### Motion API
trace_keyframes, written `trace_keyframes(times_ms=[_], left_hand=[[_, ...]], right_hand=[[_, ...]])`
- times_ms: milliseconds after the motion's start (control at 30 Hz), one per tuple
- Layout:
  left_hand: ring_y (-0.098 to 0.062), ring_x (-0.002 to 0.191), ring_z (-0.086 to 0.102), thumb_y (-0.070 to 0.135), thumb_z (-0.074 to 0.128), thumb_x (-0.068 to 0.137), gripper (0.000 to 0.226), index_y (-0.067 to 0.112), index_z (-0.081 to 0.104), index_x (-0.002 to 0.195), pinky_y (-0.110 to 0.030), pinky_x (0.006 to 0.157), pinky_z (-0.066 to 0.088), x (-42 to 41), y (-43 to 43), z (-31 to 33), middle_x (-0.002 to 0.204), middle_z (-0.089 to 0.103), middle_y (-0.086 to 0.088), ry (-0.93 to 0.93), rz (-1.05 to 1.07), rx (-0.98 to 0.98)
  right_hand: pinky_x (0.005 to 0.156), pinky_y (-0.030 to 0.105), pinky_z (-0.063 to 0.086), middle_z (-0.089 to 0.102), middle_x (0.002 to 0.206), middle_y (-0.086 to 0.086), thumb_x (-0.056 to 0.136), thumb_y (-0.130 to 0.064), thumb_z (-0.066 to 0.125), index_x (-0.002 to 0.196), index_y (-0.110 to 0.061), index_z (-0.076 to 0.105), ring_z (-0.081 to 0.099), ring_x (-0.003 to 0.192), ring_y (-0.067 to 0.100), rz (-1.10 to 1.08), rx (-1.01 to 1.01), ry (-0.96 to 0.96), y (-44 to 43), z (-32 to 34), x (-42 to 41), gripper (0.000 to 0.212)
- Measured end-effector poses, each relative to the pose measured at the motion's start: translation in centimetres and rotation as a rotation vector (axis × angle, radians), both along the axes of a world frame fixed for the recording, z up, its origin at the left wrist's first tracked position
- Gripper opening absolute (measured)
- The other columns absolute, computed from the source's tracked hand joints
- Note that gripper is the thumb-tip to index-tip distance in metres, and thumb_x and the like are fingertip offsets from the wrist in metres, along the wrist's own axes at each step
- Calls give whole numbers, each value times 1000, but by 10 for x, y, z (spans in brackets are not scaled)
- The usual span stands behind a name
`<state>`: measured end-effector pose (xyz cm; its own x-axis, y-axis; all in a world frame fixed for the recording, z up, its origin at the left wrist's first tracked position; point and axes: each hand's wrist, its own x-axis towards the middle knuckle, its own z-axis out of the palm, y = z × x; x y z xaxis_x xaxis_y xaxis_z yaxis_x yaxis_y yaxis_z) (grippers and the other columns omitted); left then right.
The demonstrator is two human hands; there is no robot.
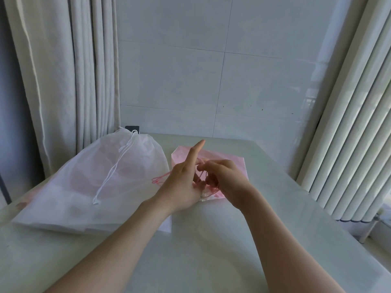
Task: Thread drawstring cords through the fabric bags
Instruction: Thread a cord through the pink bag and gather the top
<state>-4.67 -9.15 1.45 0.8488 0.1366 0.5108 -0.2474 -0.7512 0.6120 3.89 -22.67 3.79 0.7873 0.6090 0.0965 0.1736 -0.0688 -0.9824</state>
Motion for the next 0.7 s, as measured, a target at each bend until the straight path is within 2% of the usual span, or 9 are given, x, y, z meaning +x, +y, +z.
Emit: trace_keyframes(times_ms=[67,133,233,267,333,433,533,633,700], left_hand=[[-11,75,68,4,66,93,105,48,-1,161,-23,75,55,-1,-2,0,131,61,12,26,-19,-49],[-7,65,64,4,62,95,102,47,-4,159,-20,70,49,-2,-4,-2,128,62,13,74,-15,-69],[-6,60,61,11,62,99,78,38,12,153,-18,62,47,-1,-4,-3,109,69,8,101,9,-146],[-7,63,64,14,62,101,66,33,21,149,-18,60,47,0,-2,-3,104,71,8,99,21,-172],[-9,70,69,15,60,103,39,24,42,135,-16,60,48,2,0,-3,96,75,9,117,46,-199],[-7,65,69,9,58,102,15,15,64,114,-19,59,52,5,2,-4,88,79,8,153,83,-263],[-13,59,69,5,55,100,16,15,67,104,-20,49,49,5,2,-2,84,79,4,154,128,-373],[-12,59,67,10,55,102,12,18,64,105,-20,49,45,5,3,-2,85,79,6,160,151,-426],[-10,64,66,17,56,104,7,20,62,106,-24,56,46,6,2,-3,85,79,10,163,163,-412]], right_hand=[[56,28,37,38,57,2,94,-13,58,91,-5,76,43,52,17,12,172,212,-2,4,3,20],[56,29,36,36,56,-2,95,-12,59,95,-8,65,42,49,15,-11,388,420,-3,6,9,8],[54,28,33,42,59,-2,97,-11,62,96,-10,68,44,52,13,-176,559,508,-6,4,23,6],[55,28,34,48,61,-1,97,-10,61,99,-9,71,46,54,13,-257,531,472,-7,1,28,10],[55,27,36,63,68,0,98,-5,55,103,-6,74,50,58,14,-398,338,300,-11,-1,32,20],[55,30,48,78,78,6,93,1,46,87,-5,73,63,60,18,-474,-73,-22,-15,-3,29,29],[61,36,62,75,65,11,73,-8,47,67,0,72,72,59,27,-563,-342,-206,-20,-8,32,28],[52,28,50,73,63,10,63,-22,50,73,1,73,63,55,30,-723,-458,-282,-23,-6,29,34],[52,29,45,68,56,-1,71,-24,55,70,-1,74,59,54,27,-749,-345,-286,-23,-1,25,30]])
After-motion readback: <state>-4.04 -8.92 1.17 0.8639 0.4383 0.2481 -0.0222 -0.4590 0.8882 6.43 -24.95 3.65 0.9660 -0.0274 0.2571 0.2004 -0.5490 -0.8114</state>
